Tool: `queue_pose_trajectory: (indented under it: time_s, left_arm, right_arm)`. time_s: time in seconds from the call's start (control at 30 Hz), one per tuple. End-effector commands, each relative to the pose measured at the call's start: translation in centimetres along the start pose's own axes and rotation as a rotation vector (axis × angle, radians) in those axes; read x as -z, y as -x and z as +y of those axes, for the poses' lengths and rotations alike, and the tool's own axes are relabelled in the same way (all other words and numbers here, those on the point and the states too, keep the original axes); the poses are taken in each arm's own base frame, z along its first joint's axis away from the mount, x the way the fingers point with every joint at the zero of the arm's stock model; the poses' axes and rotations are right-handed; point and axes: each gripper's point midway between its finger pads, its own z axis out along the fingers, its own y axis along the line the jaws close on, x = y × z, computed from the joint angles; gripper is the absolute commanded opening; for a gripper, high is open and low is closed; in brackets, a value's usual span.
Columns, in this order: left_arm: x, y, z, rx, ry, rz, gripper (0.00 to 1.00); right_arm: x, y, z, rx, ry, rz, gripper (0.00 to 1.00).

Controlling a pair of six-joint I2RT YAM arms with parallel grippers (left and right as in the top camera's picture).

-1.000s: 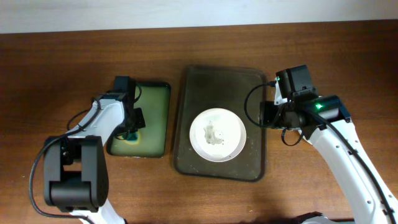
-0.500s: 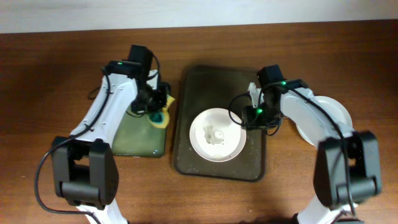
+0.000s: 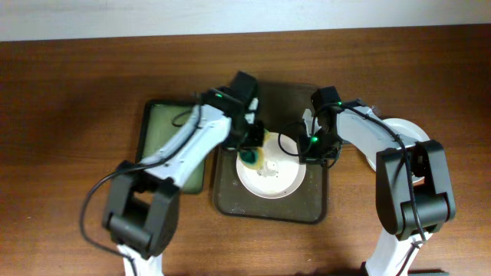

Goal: Clean dirty plates on tray and stack at the side
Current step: 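Pick up the sponge with the left gripper and bring it to the plate, then scrub the last plate with the sponge while the right gripper holds it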

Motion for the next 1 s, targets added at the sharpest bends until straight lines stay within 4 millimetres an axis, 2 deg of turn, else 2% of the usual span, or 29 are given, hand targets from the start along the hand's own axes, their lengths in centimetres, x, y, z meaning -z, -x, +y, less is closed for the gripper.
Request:
queue_pose_trajectory:
  time_s: [0.0, 0.07, 0.13, 0.27, 0.33, 0.4, 0.43, 0.47, 0.6, 0.67, 0.7, 0.77, 0.8, 0.87, 0.97]
  left_arm:
    - [-4.7, -1.7, -2.8, 0.105, -0.062, 0.11, 0.0]
    - [-7.1, -2.4, -4.6, 0.102, -0.145, 0.165, 0.0]
    - [-8.6, -3.0, -5.7, 0.089, -0.197, 0.203, 0.0]
    - [-10.2, -4.5, -5.3, 0.052, -0.156, 0.246, 0.0]
    - [-10.4, -4.2, -3.4, 0.057, -0.049, 0.214, 0.0]
    - [-9.8, -2.7, 0.5, 0.073, 0.155, 0.136, 0.0]
    - [-9.1, -2.0, 1.6, 0.083, 0.208, 0.116, 0.0]
    - [-8.2, -1.2, 2.7, 0.091, 0.264, 0.095, 0.0]
    - [-3.4, 2.2, 9.2, 0.093, 0.614, -0.049, 0.0]
    - [-3.3, 2.4, 9.7, 0.103, 0.621, -0.052, 0.0]
    - [-3.8, 2.3, 9.4, 0.11, 0.594, -0.039, 0.0]
    - [-5.6, 1.5, 7.5, 0.119, 0.476, 0.015, 0.0]
    - [-7.1, 0.5, 5.2, 0.117, 0.364, 0.075, 0.0]
    - [-8.7, -1.4, 1.6, 0.075, 0.206, 0.169, 0.0]
    - [-9.7, -4.7, -4.0, -0.029, 0.007, 0.29, 0.0]
  right_arm:
    - [-0.7, 0.0, -1.4, -0.044, -0.067, 0.005, 0.04]
    - [-0.7, 0.0, -1.4, -0.044, -0.066, 0.006, 0.04]
    - [-0.7, 0.0, -1.4, -0.044, -0.066, 0.006, 0.04]
    - [-0.7, 0.0, -1.4, -0.044, -0.066, 0.006, 0.04]
    - [-0.7, 0.0, -1.4, -0.044, -0.066, 0.006, 0.04]
    - [-0.7, 0.0, -1.4, -0.044, -0.066, 0.007, 0.04]
    - [-0.7, 0.0, -1.4, -0.045, -0.066, 0.008, 0.04]
    - [-0.7, -0.1, -1.4, -0.045, -0.067, 0.009, 0.04]
    - [-0.7, 0.0, -1.4, -0.045, -0.067, 0.008, 0.04]
    - [-0.7, 0.0, -1.4, -0.045, -0.067, 0.008, 0.04]
    - [-0.7, 0.0, -1.4, -0.045, -0.067, 0.008, 0.04]
    - [-0.7, 0.0, -1.4, -0.045, -0.067, 0.008, 0.04]
    - [-0.7, 0.0, -1.4, -0.045, -0.067, 0.008, 0.04]
    - [-0.7, 0.0, -1.4, -0.045, -0.066, 0.008, 0.04]
    - [-0.7, 0.1, -1.4, -0.07, -0.065, 0.002, 0.04]
